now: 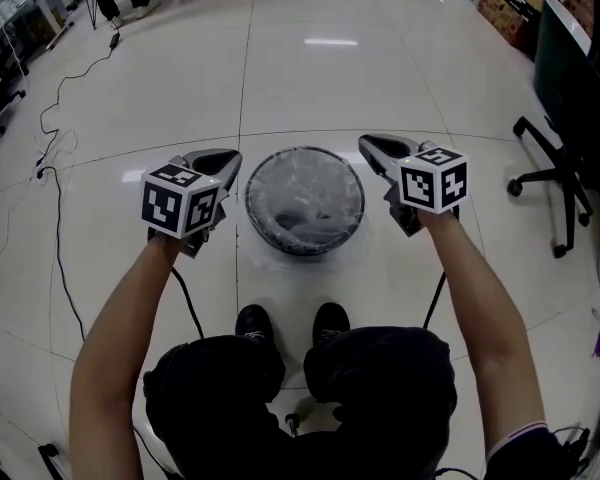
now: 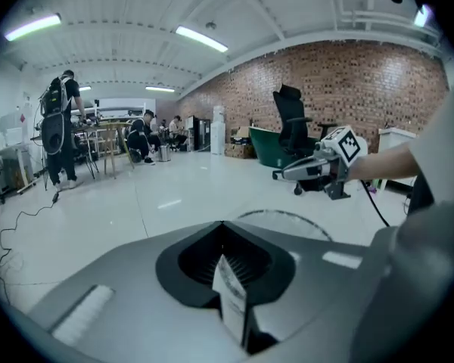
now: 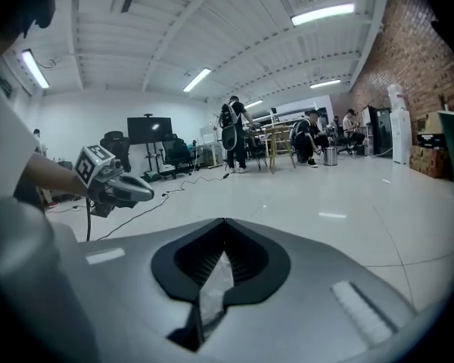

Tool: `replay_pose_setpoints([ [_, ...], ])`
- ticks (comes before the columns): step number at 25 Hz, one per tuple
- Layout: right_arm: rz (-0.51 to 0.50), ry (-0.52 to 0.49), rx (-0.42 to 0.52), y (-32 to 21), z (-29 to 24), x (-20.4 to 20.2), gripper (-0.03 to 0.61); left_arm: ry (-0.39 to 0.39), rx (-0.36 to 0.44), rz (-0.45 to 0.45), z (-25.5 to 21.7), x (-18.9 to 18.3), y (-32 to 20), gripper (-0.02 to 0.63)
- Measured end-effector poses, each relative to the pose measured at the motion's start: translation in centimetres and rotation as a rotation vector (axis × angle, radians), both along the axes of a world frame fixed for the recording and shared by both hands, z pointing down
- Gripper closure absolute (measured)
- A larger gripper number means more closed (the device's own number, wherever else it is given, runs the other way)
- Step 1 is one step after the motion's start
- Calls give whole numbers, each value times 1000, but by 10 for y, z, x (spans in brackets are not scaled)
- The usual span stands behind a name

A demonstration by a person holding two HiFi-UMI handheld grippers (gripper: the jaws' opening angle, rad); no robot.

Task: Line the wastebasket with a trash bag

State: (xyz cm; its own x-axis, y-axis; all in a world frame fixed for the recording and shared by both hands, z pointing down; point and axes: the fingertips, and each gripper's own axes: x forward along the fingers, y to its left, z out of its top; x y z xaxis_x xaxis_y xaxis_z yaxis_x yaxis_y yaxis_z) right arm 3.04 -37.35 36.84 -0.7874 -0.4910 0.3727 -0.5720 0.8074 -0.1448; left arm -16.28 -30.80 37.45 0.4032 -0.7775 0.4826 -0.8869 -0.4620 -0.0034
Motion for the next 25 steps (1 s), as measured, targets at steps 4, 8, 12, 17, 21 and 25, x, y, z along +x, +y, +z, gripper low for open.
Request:
replay_pose_setpoints([
  [4, -44, -11, 72, 36, -39, -10, 577, 24, 106, 16, -53, 31, 9, 603],
  [8, -63, -26, 143, 67, -79, -17, 577, 49, 205, 36, -101, 61, 26, 603],
  [12, -63, -94, 189, 96, -125, -25, 577, 57, 266, 65, -134, 86, 47, 603],
  [17, -8, -126, 226, 118, -154, -26, 577, 126, 297, 35, -158, 103, 69, 603],
  [21, 27, -168, 237, 131, -155, -24, 577, 176, 312, -6, -155, 108, 82, 603],
  [25, -18, -151, 291, 146, -152, -33, 577, 124, 364, 28, -150, 106, 93, 603],
])
